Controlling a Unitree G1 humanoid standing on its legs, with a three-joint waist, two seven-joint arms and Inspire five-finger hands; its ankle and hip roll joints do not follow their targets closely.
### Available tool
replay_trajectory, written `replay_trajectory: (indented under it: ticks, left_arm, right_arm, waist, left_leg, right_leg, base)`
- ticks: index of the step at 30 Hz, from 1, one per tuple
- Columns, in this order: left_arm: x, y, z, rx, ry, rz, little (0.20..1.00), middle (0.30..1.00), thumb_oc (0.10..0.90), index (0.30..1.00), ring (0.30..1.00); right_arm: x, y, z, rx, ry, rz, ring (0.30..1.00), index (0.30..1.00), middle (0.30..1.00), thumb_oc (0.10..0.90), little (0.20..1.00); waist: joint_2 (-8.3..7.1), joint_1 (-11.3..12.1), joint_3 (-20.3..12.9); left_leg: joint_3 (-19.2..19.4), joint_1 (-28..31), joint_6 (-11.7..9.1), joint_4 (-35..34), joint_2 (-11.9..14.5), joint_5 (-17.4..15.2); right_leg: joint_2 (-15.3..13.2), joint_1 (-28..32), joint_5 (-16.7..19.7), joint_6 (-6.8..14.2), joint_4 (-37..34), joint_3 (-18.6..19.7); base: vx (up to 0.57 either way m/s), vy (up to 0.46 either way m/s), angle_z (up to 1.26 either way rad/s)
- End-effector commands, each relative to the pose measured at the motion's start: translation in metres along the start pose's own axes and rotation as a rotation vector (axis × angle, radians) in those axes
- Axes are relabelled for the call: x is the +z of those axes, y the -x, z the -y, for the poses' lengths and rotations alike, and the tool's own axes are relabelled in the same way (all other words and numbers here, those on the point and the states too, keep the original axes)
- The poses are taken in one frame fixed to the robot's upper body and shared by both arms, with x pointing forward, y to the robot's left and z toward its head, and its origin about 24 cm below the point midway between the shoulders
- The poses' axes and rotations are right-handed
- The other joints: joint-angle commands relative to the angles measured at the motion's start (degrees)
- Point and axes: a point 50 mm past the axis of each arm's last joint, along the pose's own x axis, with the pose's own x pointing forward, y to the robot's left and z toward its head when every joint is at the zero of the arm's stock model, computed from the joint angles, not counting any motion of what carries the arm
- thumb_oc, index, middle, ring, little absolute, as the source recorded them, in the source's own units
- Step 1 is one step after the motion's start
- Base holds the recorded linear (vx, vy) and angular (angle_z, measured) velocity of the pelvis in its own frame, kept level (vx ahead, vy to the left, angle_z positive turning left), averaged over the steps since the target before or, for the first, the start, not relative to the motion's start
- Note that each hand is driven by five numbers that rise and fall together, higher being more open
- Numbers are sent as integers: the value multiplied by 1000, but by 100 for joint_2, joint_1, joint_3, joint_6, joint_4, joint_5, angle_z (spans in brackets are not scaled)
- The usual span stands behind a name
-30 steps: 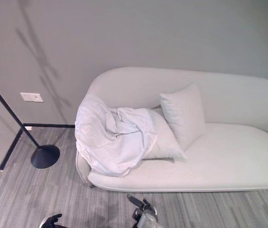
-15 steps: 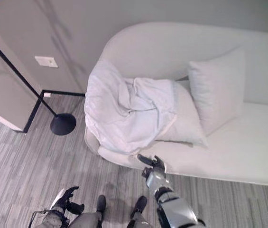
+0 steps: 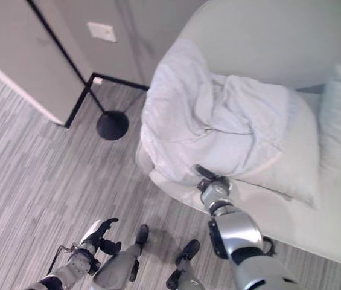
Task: Hang the clothes on the sofa on the clothes rack.
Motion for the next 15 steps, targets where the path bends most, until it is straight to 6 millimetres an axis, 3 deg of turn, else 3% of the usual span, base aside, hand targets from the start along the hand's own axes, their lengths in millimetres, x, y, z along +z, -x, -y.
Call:
replay_trajectory:
  ticks: [1, 5, 6, 7, 11, 13, 14, 15]
  left_arm:
    - [7, -3, 4, -47, -139, 56, 900, 900, 800, 900, 900]
    - [7, -6, -2, -29, -145, 37, 900, 900, 800, 900, 900]
    - [3, -6, -3, -21, -151, 13, 900, 900, 800, 900, 900]
    - [3, -6, -3, -21, -151, 12, 900, 900, 800, 900, 900]
    - [-10, -1, 1, -30, -146, -50, 900, 900, 800, 900, 900]
    - [-26, 6, 12, -44, -99, -136, 900, 900, 800, 900, 900]
    - [-34, 11, 17, -51, -58, -175, 900, 900, 800, 900, 900]
    - [-41, 16, 20, -62, -44, -199, 900, 900, 800, 900, 900]
  right_arm:
    - [28, 17, -48, 179, -32, 73, 300, 300, 300, 400, 300]
    - [3, 26, -70, 265, -36, 5, 300, 300, 300, 400, 300]
    - [-29, 35, -85, 334, -33, -65, 300, 300, 300, 400, 300]
    - [-29, 35, -85, 333, -32, -65, 300, 300, 300, 400, 300]
    - [-93, 55, -95, 440, 5, -189, 300, 300, 300, 400, 300]
    - [-146, 75, -92, 515, 21, -298, 300, 300, 300, 400, 300]
    - [-151, 86, -98, 615, -20, -291, 300, 300, 300, 400, 300]
    - [-133, 99, -113, 739, -88, -234, 300, 300, 300, 400, 300]
  waist:
    - [-117, 246, -111]
    - [-196, 288, -160]
    - [-251, 268, -189]
    - [-251, 267, -190]
    - [-348, 148, -246]
    - [-413, -23, -337]
    - [-429, -165, -460]
    - [-454, -260, -571]
  left_leg:
    - [-94, -289, -306, -269, 54, 77]
    - [-101, -246, -300, -269, 36, 62]
    - [-60, -161, -302, -269, 60, 35]
    - [-60, -160, -302, -269, 60, 35]
    - [46, 28, -292, -269, 120, -21]
    - [186, 281, -270, -269, 182, -89]
    - [265, 493, -266, -269, 202, -145]
    - [352, 661, -276, -269, 229, -175]
  right_leg:
    - [-384, 837, -766, 705, 33, 28]
    - [-364, 908, -806, 674, 33, 4]
    - [-353, 968, -826, 651, 33, 49]
    - [-353, 968, -826, 651, 33, 49]
    - [-335, 1068, -842, 613, 33, 171]
    - [-319, 1232, -869, 588, 33, 321]
    - [-314, 1392, -900, 584, 33, 378]
    - [-297, 1495, -922, 577, 33, 455]
  base:
    - [48, 0, 2]
    - [28, -5, 4]
    - [0, 0, 0]
    - [6, -9, -3]
    - [10, -5, -10]
    - [0, -3, -35]
    - [-7, 6, -50]
    - [-9, 13, -44]
